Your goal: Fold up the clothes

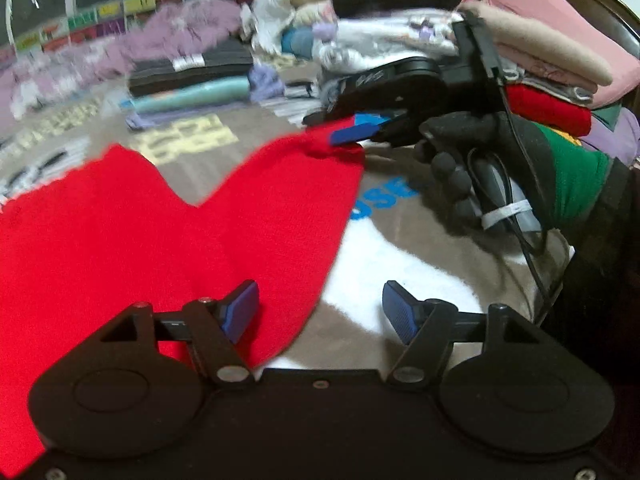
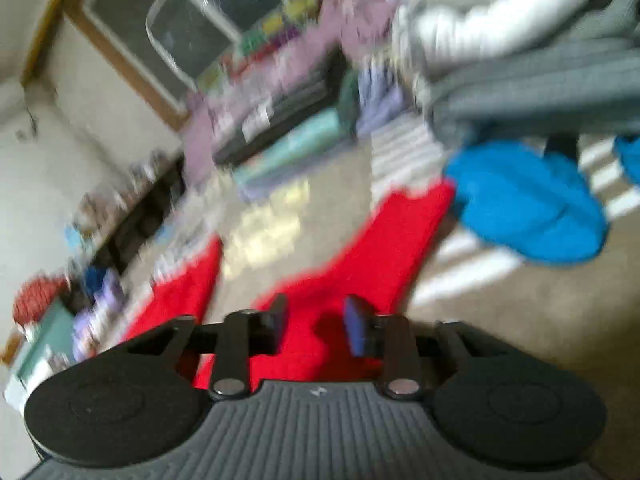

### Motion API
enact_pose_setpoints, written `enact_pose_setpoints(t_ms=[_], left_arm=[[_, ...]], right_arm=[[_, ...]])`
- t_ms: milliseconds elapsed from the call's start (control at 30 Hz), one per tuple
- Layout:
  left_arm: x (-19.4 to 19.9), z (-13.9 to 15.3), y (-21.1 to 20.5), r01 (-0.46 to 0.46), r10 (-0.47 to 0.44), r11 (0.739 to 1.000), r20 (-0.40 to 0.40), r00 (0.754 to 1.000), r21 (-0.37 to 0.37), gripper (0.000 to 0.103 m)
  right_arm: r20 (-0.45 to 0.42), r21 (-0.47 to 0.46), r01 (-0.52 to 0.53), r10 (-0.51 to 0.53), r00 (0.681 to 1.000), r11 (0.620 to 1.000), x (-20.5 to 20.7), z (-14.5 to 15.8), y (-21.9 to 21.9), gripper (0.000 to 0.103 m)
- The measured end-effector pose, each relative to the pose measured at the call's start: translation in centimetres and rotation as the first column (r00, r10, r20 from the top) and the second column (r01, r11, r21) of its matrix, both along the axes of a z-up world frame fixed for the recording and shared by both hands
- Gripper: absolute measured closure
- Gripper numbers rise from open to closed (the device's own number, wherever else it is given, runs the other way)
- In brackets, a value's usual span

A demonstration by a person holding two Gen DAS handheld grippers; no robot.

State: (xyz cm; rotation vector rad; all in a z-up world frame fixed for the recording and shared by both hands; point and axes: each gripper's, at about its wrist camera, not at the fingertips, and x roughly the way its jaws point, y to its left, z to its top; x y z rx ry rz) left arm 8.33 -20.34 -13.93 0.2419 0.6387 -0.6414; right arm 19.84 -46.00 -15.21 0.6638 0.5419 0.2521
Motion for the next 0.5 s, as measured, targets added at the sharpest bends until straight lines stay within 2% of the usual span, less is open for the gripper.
enact_pose_setpoints(t_ms=[33,133,267,333,367,400,500], left_arm=[[-0.5,0.1,0.6,-0.014,0.014,1.000,0.018,1.000,0.013,0.035],[-1.8,-0.3,2.8,-0.059,0.057,0.997,0.046,0.997,0.042,0.035],[-2.3,-1.1,5.4,-0.162,0.160,0.987,0.058,0.985,0.021,0.035],[-2.0,-1.3,6.5,-0.244,0.242,0.970,0.088,0.966,0.010,0.048],[-1.7,-1.2,6.9,-0.277,0.275,0.961,0.086,0.958,0.019,0.057],[-1.4,-1.2,7.3,-0.308,0.305,0.951,0.082,0.949,0.028,0.057],[-1.3,-0.4,9.3,-0.379,0.378,0.925,0.078,0.923,-0.007,0.057]], right_arm=[[0.032,0.014,0.006,-0.007,0.999,1.000,-0.5,0.3,-0.2,0.044],[0.024,0.052,0.015,-0.016,1.000,0.999,-1.5,0.1,-0.5,0.044],[0.065,-0.004,0.007,-0.007,0.998,1.000,-3.9,0.8,1.3,0.044],[0.110,-0.034,-0.036,0.039,0.993,0.999,-5.1,1.1,3.0,0.047],[0.131,-0.068,-0.061,0.069,0.989,0.996,-5.7,1.6,4.5,0.049],[0.148,-0.098,-0.088,0.102,0.984,0.991,-6.5,2.0,5.8,0.049],[0.177,-0.185,-0.174,0.207,0.962,0.967,-8.8,2.9,10.1,0.052]])
